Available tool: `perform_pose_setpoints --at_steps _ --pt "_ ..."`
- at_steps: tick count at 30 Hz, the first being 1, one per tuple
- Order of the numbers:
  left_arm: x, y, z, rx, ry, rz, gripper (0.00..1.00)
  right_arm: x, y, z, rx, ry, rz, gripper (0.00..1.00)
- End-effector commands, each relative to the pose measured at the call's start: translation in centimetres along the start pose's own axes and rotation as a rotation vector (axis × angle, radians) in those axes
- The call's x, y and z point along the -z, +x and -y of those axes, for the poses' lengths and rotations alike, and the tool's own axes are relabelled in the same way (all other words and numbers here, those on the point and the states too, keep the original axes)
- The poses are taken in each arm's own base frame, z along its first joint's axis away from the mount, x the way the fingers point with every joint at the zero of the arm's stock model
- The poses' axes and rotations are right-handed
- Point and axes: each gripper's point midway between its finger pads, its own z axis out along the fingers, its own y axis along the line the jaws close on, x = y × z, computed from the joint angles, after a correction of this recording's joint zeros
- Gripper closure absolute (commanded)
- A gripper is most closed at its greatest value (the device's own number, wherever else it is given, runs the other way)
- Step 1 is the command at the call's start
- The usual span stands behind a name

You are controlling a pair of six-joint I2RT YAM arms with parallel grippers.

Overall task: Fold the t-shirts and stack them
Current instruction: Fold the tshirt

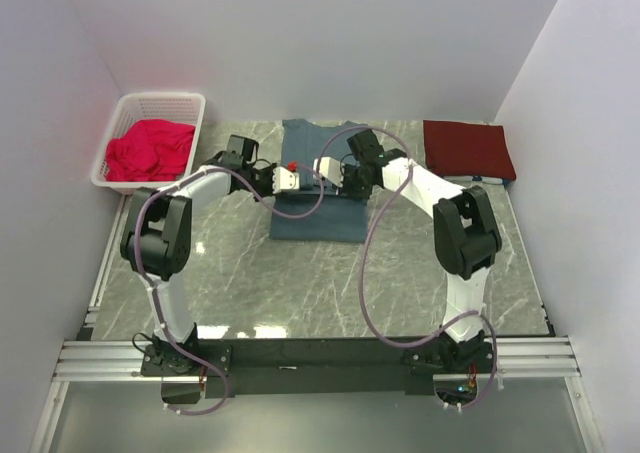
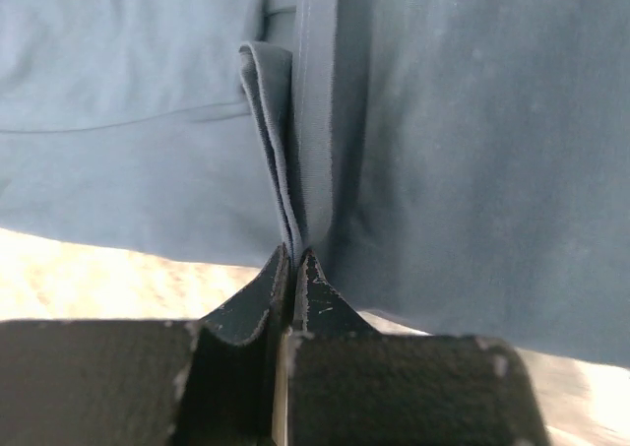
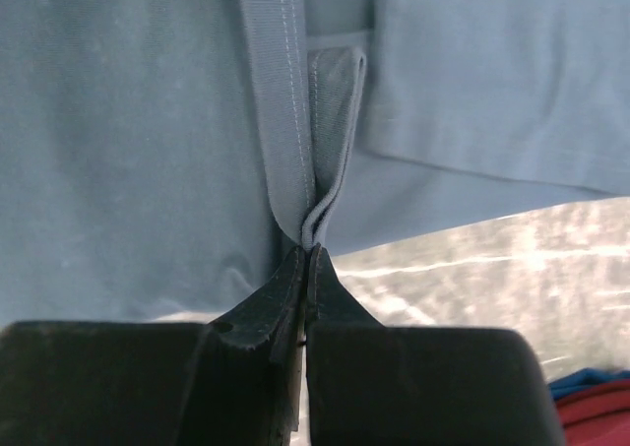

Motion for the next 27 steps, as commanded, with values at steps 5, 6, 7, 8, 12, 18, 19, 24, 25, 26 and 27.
perform_pose_setpoints --at_steps 5,6,7,8,12,18,19,24,25,26,27 --pt "-0.7 0.1 -5.6 -0.08 -0.096 0.016 0.99 -0.6 -0.2 4.0 0.023 0.037 -0.008 1.0" --pt "-0.8 0.4 -5.8 -0.073 -0.098 0.012 0.99 -0.7 -0.2 4.2 0.026 0.047 -0.008 1.0" --pt "-1.1 0.6 -5.9 -0.068 -0.1 0.009 0.99 -0.9 -0.3 4.8 0.022 0.076 -0.003 1.0" --pt "-1.1 0.7 -6.1 -0.068 -0.109 0.007 0.99 -1.1 0.1 5.1 0.015 0.092 -0.017 0.98" --pt "-1.0 1.1 -7.4 -0.044 -0.177 -0.013 0.65 -0.6 0.0 7.8 -0.055 0.199 -0.011 0.65" --pt "2.2 0.3 -8.1 0.069 -0.294 -0.002 0.46 4.2 -1.0 10.3 -0.148 0.302 0.046 0.34" --pt "2.8 0.2 -7.7 0.082 -0.296 0.005 0.45 4.9 -1.0 9.7 -0.17 0.282 0.049 0.34" --pt "5.5 -1.5 -0.9 0.087 -0.169 0.029 0.47 8.0 -2.4 4.2 -0.215 0.132 0.119 0.49" --pt "6.3 -2.5 0.1 0.059 -0.156 0.05 0.46 7.2 -2.1 1.6 -0.216 0.071 0.106 0.53" --pt "5.7 -1.4 2.9 0.078 -0.112 0.033 0.46 7.6 -2.7 0.5 -0.207 0.055 0.131 0.56" --pt "5.4 -1.7 4.2 0.05 -0.094 0.032 0.46 7.4 -2.7 -0.6 -0.202 0.041 0.133 0.57"
